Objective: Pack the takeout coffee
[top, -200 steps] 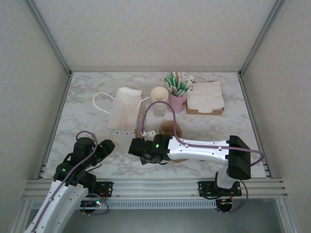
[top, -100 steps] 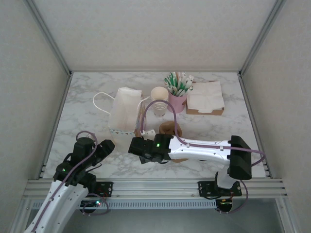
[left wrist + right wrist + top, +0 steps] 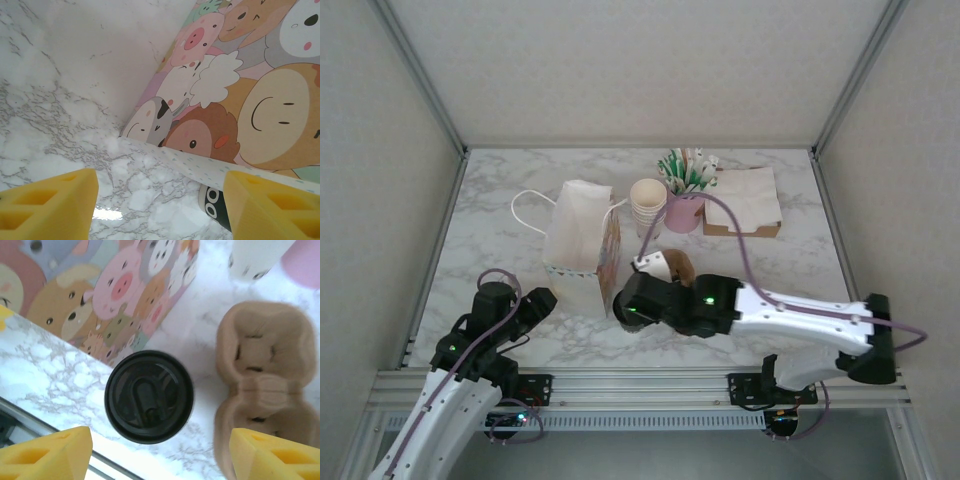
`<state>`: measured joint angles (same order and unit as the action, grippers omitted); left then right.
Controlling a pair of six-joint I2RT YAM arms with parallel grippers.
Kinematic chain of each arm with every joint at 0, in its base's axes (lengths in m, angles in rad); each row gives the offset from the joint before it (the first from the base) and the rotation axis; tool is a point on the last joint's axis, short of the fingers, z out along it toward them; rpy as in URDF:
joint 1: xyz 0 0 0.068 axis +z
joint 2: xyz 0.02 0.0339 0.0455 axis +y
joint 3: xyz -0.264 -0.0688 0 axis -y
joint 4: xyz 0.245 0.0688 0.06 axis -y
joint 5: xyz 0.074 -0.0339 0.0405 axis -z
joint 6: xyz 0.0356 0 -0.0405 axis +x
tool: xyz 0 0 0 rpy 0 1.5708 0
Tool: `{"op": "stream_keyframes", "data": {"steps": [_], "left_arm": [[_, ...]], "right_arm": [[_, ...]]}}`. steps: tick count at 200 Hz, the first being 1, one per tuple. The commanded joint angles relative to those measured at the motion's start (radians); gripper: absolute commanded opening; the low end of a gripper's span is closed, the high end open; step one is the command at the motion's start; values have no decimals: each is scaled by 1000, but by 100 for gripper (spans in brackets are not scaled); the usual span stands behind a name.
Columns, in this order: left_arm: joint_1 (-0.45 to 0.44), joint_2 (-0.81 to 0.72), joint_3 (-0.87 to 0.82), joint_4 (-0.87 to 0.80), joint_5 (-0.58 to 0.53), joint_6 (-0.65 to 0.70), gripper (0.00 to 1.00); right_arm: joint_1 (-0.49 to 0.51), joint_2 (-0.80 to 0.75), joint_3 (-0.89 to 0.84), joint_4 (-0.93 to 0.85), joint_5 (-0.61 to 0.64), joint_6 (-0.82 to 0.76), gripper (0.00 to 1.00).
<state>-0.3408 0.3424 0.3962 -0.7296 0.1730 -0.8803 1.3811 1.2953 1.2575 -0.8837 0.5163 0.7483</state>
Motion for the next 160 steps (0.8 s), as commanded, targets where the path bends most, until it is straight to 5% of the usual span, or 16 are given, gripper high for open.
{"op": "stream_keyframes", "data": {"steps": [1,42,69,132,160], "left_arm": [[-9,-1,23,6,-7,-3,67],[-9,-10,29,-2,-18,-9,67],[-9,-14,30,1,-21,-14,67],[-9,-13,39,-6,-20,-15,67],[-9,-14,40,-10,-21,-14,67]], "right_arm": [[12,-134,-83,61,172,-77,75],[11,-329,-254,192,240,-301,70],[-31,-335,-277,124,292,-330,72],[-339,-283,-350,133,-172,-359,70],[-403,-208,-357,128,-271,-361,69]]}}
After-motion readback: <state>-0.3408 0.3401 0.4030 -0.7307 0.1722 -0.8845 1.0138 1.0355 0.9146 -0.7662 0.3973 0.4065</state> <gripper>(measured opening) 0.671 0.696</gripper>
